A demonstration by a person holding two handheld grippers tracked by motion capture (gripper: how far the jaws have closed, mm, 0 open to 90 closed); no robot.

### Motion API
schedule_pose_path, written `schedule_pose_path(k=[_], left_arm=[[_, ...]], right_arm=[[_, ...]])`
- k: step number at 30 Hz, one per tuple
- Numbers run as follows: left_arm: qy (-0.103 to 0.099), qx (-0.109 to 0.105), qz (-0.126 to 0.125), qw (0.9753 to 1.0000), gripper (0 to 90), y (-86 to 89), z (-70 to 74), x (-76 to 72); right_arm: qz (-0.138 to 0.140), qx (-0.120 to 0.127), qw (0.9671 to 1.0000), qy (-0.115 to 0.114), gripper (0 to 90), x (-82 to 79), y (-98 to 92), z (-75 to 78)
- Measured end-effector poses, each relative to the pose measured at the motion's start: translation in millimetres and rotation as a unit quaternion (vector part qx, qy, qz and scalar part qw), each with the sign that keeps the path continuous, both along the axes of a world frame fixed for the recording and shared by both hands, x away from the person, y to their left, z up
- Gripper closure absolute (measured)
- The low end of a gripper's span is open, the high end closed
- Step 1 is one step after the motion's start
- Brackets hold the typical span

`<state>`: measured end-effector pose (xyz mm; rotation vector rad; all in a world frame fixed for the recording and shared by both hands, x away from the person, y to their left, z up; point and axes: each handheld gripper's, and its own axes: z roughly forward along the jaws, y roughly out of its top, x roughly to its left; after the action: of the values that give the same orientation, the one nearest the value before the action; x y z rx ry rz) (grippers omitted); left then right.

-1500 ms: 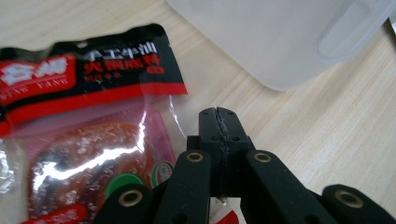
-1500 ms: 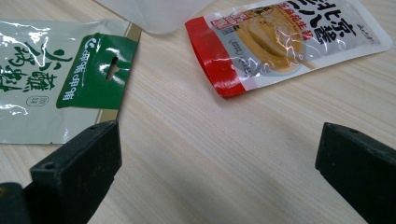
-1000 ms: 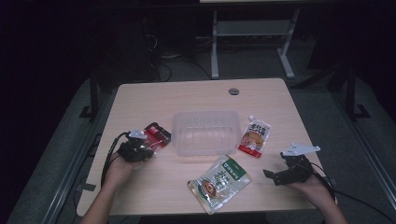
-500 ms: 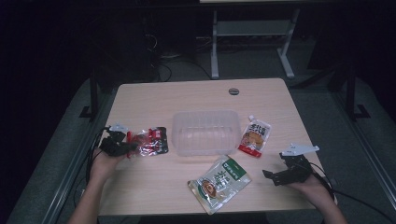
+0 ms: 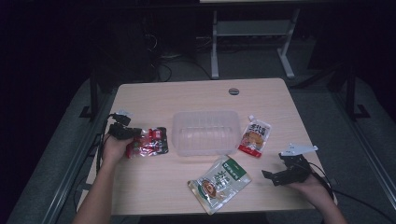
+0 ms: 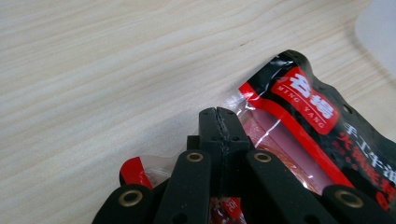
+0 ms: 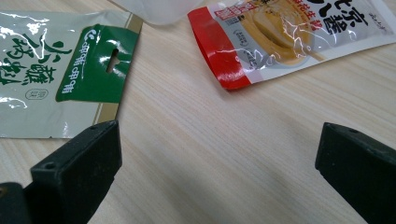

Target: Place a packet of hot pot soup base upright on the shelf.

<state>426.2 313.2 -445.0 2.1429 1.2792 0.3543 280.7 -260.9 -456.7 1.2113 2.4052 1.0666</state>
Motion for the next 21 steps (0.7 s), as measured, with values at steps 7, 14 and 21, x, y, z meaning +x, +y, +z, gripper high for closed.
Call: schedule_pose_path(k=[7, 14, 21], left_arm=[[0.014, -0.010, -0.026, 0.9995, 89.8, -4.3, -1.5, -15.0], [0.035, -0.014, -0.048, 0.9982, 89.8, -2.6, 0.7, -35.9], [0.042, -0.012, -0.058, 0.9974, 89.8, -5.7, 2.0, -62.4]], right_arm=[[0.004, -0.003, 1.0000, -0.001, 0.1, -0.3, 1.5, -0.3], [0.007, -0.003, 1.0000, -0.002, 0.1, -0.4, 3.3, 0.6], [0.008, 0.000, 1.0000, -0.002, 0.1, -0.5, 4.4, 0.8]])
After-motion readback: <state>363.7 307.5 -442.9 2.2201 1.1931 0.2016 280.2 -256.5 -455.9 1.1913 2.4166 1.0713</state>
